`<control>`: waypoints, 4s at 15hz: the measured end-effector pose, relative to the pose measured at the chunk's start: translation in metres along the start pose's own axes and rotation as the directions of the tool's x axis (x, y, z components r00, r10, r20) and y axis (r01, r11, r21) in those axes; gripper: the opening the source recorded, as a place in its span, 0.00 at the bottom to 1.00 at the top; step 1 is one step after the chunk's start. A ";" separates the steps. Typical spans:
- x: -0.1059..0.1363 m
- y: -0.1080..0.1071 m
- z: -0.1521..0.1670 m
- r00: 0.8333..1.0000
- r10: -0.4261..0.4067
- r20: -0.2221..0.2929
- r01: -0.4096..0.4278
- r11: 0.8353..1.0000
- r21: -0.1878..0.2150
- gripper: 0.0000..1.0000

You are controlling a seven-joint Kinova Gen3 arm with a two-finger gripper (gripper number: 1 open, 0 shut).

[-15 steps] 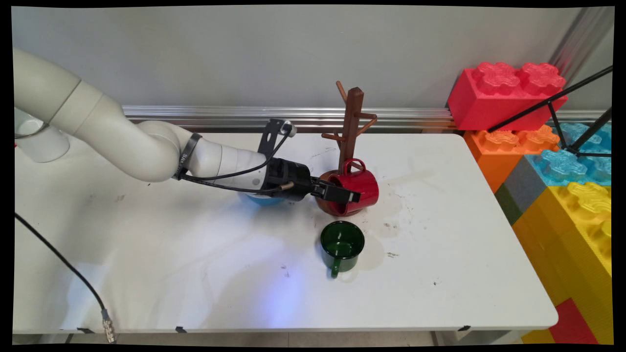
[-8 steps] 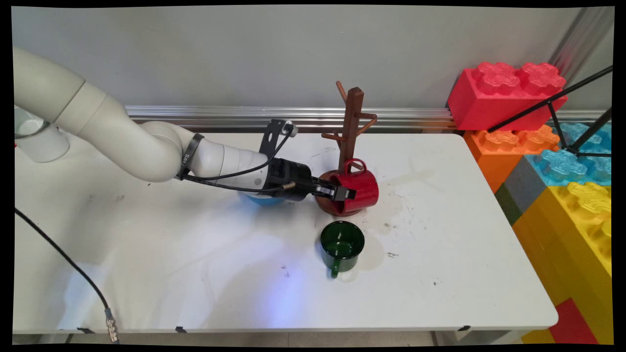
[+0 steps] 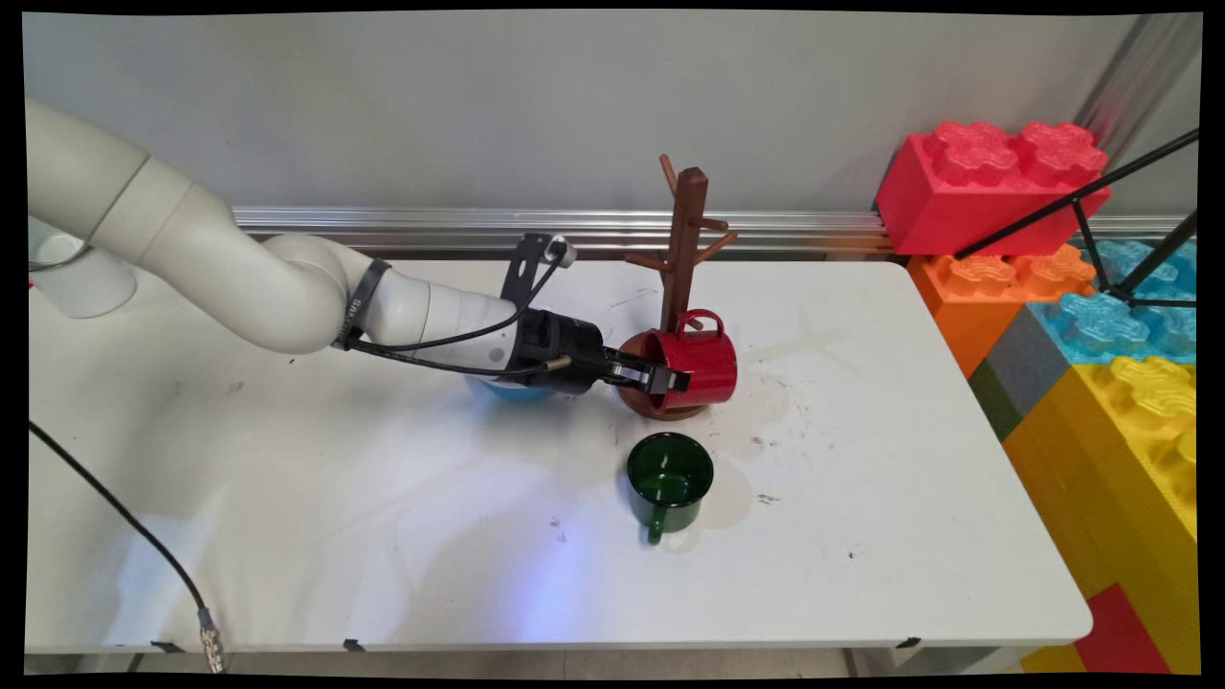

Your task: Place the picked object on the table

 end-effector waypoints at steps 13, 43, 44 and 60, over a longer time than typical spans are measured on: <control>0.002 0.020 -0.013 0.999 -0.044 0.009 0.044 0.998 -0.043 0.00; 0.084 0.137 -0.080 0.943 0.187 0.274 -0.216 0.973 0.082 0.00; 0.088 0.140 -0.082 0.934 0.200 0.295 -0.236 0.967 0.093 0.00; 0.082 0.151 -0.088 0.670 0.191 0.717 -0.485 0.844 0.228 0.00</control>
